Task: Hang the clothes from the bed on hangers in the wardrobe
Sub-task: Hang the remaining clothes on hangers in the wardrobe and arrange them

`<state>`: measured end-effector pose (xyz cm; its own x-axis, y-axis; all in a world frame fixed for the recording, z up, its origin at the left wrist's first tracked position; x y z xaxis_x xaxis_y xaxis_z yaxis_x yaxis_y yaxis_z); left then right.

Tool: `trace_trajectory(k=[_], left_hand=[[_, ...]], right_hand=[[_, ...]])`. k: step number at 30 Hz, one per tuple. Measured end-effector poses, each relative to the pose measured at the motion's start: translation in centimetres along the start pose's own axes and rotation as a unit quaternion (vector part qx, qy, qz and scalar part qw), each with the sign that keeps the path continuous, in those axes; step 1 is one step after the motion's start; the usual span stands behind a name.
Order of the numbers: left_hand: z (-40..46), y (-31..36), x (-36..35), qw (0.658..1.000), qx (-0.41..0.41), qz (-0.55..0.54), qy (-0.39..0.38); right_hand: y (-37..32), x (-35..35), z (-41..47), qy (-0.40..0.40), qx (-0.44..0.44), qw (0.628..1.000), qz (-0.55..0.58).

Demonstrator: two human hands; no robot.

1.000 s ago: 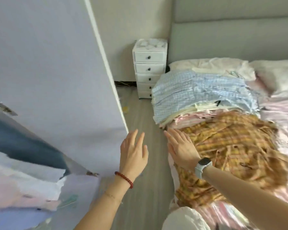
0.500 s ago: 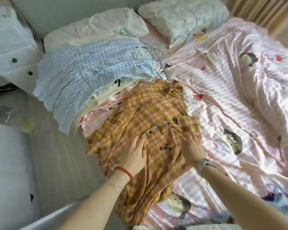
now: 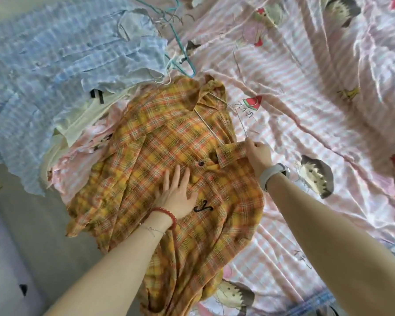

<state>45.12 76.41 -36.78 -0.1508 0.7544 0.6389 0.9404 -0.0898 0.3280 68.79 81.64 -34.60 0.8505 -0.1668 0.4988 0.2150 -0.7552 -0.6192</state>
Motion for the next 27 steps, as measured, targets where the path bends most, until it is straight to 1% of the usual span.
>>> trace_trajectory(k=[1,3,5,6,7,10,11,13,15,17,18,19,21,22,25,27], left_hand=[[0.1,0.0,0.0,1.000,0.000,-0.012,-0.009],[-0.2,-0.1,0.6,0.999,-0.001,-0.042,-0.021],[-0.5,0.1,2.3,0.997,-0.019,-0.076,0.008],[-0.9,0.2,3.8,0.995,-0.031,-0.086,0.049],[-1.4,0.4,5.8,0.989,-0.041,-0.092,0.108],[-3.3,1.3,12.6,0.953,-0.070,-0.072,0.287],[-3.7,1.9,14.6,0.940,-0.083,-0.052,0.328],[-3.9,3.0,18.1,0.923,-0.103,-0.005,0.370],[-3.4,4.2,20.5,0.918,-0.118,0.054,0.374],[-3.5,5.2,22.1,0.902,-0.152,0.093,0.394],[-4.1,5.4,22.8,0.893,-0.169,0.095,0.407],[-4.6,5.5,23.2,0.889,-0.183,0.087,0.410],[-5.7,5.8,23.0,0.904,-0.196,0.075,0.374],[-6.5,5.6,22.9,0.907,-0.192,0.068,0.368],[-9.2,3.7,22.9,0.923,-0.140,-0.007,0.360],[-12.4,3.0,23.0,0.918,-0.130,-0.059,0.371]], right_hand=[[-0.1,0.1,0.2,0.013,-0.010,1.000,0.012],[-0.6,0.7,-0.5,0.057,0.010,0.998,0.018],[-0.8,1.3,-2.4,0.093,0.047,0.994,0.018],[-0.5,1.5,-3.6,0.103,0.059,0.993,0.017],[0.1,1.6,-4.8,0.107,0.069,0.992,0.019],[1.8,2.2,-8.3,0.102,0.107,0.988,0.034],[2.1,2.5,-9.2,0.101,0.118,0.987,0.033],[2.1,3.3,-10.9,0.101,0.146,0.984,0.024],[1.6,4.1,-12.4,0.106,0.178,0.978,0.021],[1.1,4.9,-13.4,0.114,0.207,0.972,0.005],[0.9,5.3,-13.7,0.119,0.219,0.968,-0.010],[0.7,5.6,-14.0,0.127,0.226,0.965,-0.029],[0.5,6.2,-14.1,0.145,0.230,0.960,-0.069],[0.3,6.3,-14.1,0.157,0.234,0.955,-0.091],[-1.2,5.9,-15.0,0.179,0.278,0.934,-0.138],[-2.9,5.2,-15.8,0.180,0.294,0.927,-0.150]])
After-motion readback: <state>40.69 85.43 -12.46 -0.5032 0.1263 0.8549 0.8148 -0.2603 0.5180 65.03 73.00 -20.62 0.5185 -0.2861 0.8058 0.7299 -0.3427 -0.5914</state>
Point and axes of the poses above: each hand's wrist, its own z-axis towards the middle knuckle, its own x-axis out of the back of the hand, y = z × x, the point moved 9 cm from there along z, towards the middle knuckle, and after that the axes turned 4 degrees about -x, right-handed, at the moved point
